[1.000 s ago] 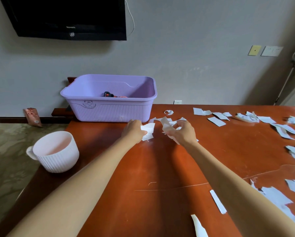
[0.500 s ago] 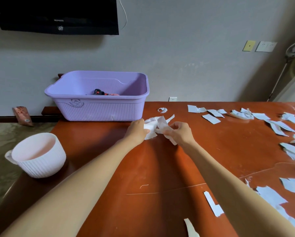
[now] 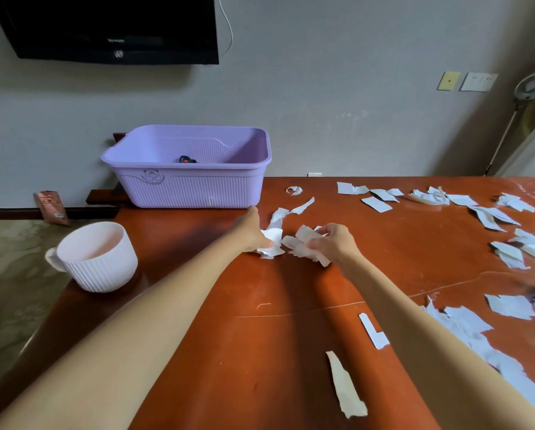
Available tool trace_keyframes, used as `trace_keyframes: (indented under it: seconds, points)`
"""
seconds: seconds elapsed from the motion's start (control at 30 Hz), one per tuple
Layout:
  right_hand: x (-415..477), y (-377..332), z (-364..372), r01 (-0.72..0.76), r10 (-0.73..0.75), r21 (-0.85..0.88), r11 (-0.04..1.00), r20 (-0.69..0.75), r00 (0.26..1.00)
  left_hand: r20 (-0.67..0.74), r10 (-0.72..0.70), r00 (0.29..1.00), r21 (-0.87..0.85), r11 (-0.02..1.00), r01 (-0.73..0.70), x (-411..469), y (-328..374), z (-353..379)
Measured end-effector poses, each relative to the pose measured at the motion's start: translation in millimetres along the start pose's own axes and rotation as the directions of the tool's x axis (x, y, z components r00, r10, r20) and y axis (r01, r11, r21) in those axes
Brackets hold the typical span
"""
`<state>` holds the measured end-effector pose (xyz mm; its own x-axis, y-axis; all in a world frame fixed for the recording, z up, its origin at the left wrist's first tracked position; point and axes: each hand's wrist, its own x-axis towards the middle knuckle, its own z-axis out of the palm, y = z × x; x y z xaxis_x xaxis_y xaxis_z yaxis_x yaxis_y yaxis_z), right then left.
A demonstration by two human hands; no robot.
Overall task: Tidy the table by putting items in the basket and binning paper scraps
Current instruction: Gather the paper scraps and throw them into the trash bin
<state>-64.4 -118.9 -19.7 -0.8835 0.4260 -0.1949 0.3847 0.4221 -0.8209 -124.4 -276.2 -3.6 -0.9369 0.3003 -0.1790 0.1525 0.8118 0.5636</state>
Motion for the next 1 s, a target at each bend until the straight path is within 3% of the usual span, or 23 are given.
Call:
trace_keyframes:
  seconds: [0.13, 0.27, 0.47, 0.67, 1.0]
  points:
    - [-4, -3, -4, -0.028, 0.036, -0.224, 0.974, 0.032, 0.999, 0.059, 0.036, 0.998, 0.06, 0.997, -0.04, 5, 10, 6]
    - [-5, -5, -8, -0.02, 0.033, -0.314, 0.949, 0.035, 0.999, 0.007, 0.021, 1.0, 0.051, 0.998, -0.022, 13, 15, 15]
    - [-13, -2, -9, -0.014, 0.021, -0.279, 0.96, 0.023, 1.0, -0.033, -0.001, 0.999, -0.09, 0.996, -0.002, 8, 8, 18]
    - [-31, -10, -1, 0.049, -0.049, -0.21, 0.977, 0.002, 0.999, -0.216, -0.098, 0.972, -0.36, 0.933, 0.015, -26, -2, -1]
    - [-105, -40, 51, 0.195, -0.19, -0.052, 0.979, 0.088, 0.978, -0.384, -0.133, 0.914, -0.467, 0.882, -0.068, -129, -68, -48]
